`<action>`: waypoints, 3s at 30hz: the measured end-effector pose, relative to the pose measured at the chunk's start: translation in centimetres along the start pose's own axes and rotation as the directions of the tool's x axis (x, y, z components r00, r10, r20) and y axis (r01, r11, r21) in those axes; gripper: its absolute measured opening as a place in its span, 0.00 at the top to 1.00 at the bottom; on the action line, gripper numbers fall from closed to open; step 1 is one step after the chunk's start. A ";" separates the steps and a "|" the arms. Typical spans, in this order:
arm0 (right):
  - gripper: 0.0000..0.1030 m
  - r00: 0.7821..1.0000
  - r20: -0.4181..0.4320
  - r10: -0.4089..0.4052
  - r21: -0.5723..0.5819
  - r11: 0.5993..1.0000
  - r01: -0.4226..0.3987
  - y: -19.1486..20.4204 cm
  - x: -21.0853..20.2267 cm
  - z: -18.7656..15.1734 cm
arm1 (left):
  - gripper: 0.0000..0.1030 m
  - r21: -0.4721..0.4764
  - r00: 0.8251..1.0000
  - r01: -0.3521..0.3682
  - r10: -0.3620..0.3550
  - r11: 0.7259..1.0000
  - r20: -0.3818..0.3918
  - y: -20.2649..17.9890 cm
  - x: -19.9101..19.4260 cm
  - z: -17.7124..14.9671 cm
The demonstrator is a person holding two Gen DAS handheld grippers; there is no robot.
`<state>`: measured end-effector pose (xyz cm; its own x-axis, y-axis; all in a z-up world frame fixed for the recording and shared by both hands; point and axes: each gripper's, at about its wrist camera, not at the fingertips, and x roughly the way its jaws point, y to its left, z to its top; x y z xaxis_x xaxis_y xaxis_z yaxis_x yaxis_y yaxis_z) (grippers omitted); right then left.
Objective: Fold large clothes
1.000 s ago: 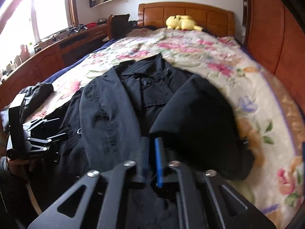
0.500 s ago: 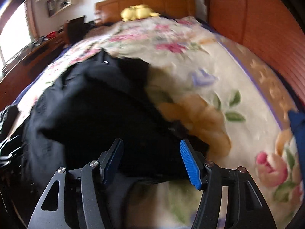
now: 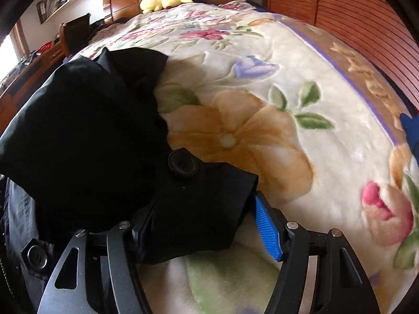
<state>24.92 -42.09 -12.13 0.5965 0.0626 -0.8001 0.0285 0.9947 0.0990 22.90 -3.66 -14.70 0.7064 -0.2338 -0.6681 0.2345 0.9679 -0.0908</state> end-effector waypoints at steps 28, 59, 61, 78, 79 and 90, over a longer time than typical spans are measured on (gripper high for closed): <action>0.80 0.948 0.230 0.218 -0.404 0.908 -0.111 20.2 -17.4 1.1 | 0.28 0.014 0.988 -0.051 0.048 0.999 0.145 4.5 -9.3 -2.3; 0.21 0.987 -0.073 0.141 -0.570 0.806 -0.158 27.4 -16.0 -1.4 | 0.28 -0.055 0.982 -0.058 0.067 0.997 0.174 8.0 -11.0 -2.6; 0.17 0.983 -0.113 0.143 -0.599 0.780 -0.182 27.9 -15.9 -1.8 | 0.28 -0.053 0.982 -0.061 0.070 0.997 0.173 8.0 -11.0 -2.6; 0.14 0.965 -0.059 0.254 -0.578 0.780 -0.241 25.9 -20.2 -2.2 | 0.28 -0.058 0.981 -0.055 0.065 0.997 0.183 8.2 -11.3 -2.4; 0.14 0.968 -0.046 0.245 -0.570 0.790 -0.227 25.4 -20.0 -2.2 | 0.28 -0.056 0.982 -0.052 0.061 0.997 0.181 8.2 -11.2 -2.4; 0.69 0.961 -0.054 0.270 -0.462 0.847 -0.264 25.6 -13.0 -3.5 | 0.28 -0.022 0.985 -0.045 0.048 0.999 0.164 6.9 -10.8 -2.5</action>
<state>15.12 -17.16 -1.28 0.5376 0.3334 -0.7745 -0.5037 0.8636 0.0221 15.26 5.72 -9.98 0.8168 -0.1994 -0.5414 0.1880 0.9791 -0.0770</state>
